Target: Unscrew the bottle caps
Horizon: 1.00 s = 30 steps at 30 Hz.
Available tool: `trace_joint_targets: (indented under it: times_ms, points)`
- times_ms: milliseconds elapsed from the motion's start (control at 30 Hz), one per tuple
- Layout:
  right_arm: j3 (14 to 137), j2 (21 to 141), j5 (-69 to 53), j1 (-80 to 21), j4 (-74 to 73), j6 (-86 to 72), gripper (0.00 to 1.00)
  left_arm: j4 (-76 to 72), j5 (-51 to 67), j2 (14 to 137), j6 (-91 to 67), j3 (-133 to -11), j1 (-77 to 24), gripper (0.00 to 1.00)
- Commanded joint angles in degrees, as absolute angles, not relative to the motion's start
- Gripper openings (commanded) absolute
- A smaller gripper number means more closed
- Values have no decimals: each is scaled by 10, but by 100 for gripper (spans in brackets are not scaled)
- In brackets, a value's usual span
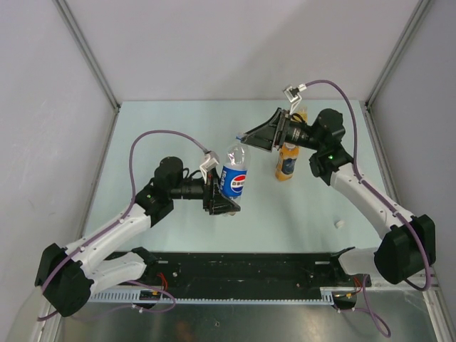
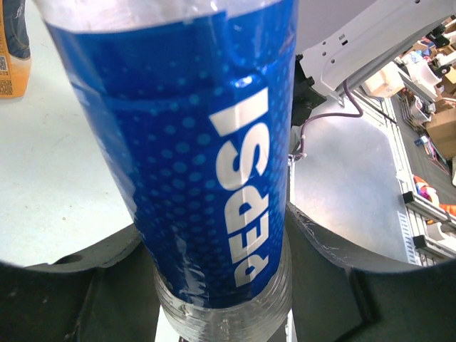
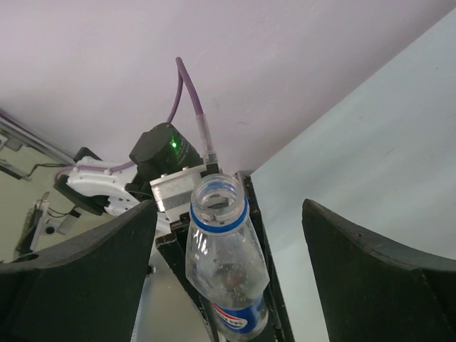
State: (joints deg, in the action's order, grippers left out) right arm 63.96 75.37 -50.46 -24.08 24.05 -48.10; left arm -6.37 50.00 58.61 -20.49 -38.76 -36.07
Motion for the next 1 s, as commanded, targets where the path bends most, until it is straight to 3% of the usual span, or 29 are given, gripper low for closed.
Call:
trace_joint_targets:
  times_ms: [0,300,533,767,967]
  points:
    - [645,760,-510,-254,304,-509,83,-92,515,583,-189,-399,-365,0]
    - [644,769,-520,-269,294,-508,53,-92,518,588,-188,-401,-367,0]
    - [644,764,-524,-269,281,-499,38,-92,513,588,-191,-402,-369,0]
    - [644,763,-529,-266,276,-493,5,-92,502,590,-195,-400,-370,8]
    - [645,754,-530,-261,268,-487,0,-92,499,590,-196,-402,-369,18]
